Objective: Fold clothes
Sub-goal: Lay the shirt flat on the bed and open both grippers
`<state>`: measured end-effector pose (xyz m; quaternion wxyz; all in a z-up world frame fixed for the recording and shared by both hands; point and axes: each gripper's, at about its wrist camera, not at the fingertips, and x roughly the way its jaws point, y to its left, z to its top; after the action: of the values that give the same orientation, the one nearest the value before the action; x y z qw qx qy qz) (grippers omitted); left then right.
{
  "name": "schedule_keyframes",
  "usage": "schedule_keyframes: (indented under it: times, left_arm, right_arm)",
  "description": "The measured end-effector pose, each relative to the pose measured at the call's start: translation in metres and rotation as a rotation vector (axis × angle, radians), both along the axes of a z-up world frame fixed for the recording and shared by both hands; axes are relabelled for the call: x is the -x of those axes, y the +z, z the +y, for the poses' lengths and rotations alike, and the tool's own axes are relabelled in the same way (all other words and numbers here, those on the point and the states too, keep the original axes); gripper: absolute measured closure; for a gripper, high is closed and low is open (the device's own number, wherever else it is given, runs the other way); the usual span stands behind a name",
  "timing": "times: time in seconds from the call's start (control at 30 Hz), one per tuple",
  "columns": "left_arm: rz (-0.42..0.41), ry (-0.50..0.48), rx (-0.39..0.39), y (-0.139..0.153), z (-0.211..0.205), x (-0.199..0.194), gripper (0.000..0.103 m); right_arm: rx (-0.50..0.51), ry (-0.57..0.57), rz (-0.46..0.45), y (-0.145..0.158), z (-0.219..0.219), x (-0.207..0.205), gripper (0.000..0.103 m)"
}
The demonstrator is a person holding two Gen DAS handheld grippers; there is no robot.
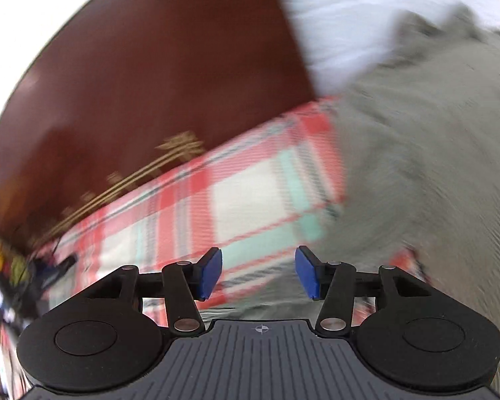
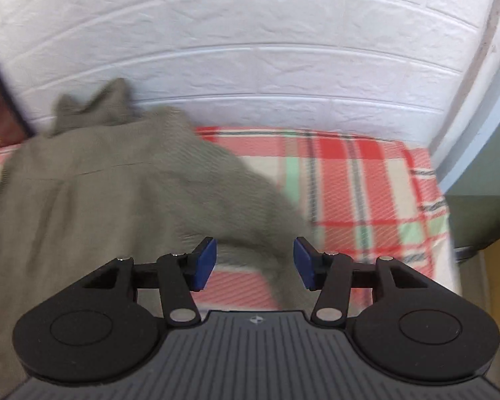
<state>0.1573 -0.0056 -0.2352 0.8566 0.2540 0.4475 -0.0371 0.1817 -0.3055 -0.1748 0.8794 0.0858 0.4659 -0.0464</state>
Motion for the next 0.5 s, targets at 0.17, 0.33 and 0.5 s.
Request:
schedule_keyframes:
  times: [0.17,0.33,0.5]
  left_arm:
    - [0.091,-0.154,-0.041,-0.017,-0.025,-0.001,0.035]
    - [0.185,-0.256,0.03,-0.016,-0.037,0.002,0.029]
    - [0.177,-0.331,-0.045,-0.028,-0.049,0.01,0.023]
  right_arm:
    - [-0.05,0.071,0.017,0.007,0.032,0.021,0.047]
    - [-0.066,0.099,0.057,0.008,0.052,0.037,0.047]
    - [-0.103,0.057,0.072,0.002,0.06,0.049,0.047]
